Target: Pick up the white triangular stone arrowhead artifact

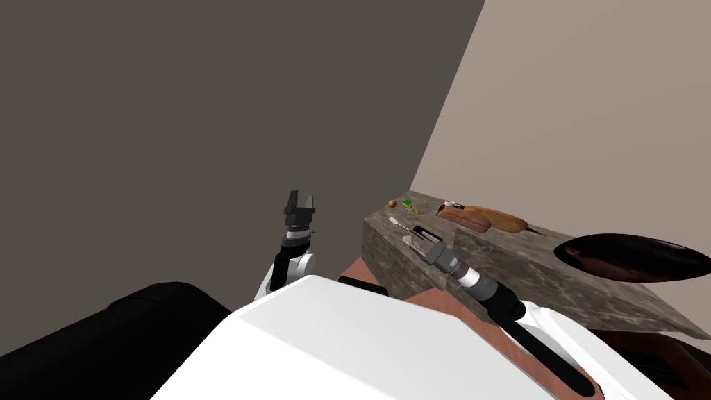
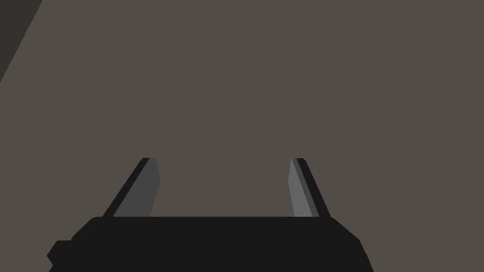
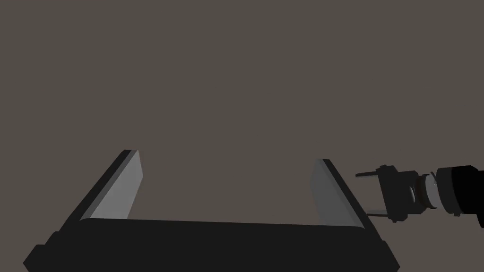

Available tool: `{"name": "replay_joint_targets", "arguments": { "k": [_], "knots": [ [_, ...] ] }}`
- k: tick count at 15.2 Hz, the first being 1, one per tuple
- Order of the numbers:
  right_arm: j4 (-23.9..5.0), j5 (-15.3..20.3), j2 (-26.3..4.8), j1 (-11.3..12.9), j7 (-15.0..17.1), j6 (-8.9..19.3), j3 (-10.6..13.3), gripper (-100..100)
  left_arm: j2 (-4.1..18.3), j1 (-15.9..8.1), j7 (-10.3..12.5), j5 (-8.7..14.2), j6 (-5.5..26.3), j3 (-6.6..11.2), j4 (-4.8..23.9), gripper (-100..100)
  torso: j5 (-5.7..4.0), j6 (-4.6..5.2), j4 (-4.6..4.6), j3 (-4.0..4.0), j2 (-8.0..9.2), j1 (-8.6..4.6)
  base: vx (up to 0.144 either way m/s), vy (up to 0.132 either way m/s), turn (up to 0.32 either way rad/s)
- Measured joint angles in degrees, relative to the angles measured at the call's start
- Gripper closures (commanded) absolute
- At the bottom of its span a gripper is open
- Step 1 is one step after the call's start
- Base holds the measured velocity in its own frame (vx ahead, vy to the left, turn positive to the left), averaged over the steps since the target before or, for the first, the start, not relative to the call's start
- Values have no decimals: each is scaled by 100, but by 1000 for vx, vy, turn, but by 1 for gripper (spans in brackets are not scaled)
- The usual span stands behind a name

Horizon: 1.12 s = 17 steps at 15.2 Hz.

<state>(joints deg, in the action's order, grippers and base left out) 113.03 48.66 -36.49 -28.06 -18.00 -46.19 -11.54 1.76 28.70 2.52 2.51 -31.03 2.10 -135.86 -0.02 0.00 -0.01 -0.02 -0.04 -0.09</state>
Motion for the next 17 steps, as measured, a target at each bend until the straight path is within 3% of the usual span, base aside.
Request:
{"name": "replay_joint_targets", "arguments": {
  "k": [17],
  "knots": [
    [-832,2035,-1131,11,-847,-1085,-497,-100,0,0,0,0,0,0,0,0,2,-3,-1,-3,-5,5,-2,-4,189]
  ]
}}
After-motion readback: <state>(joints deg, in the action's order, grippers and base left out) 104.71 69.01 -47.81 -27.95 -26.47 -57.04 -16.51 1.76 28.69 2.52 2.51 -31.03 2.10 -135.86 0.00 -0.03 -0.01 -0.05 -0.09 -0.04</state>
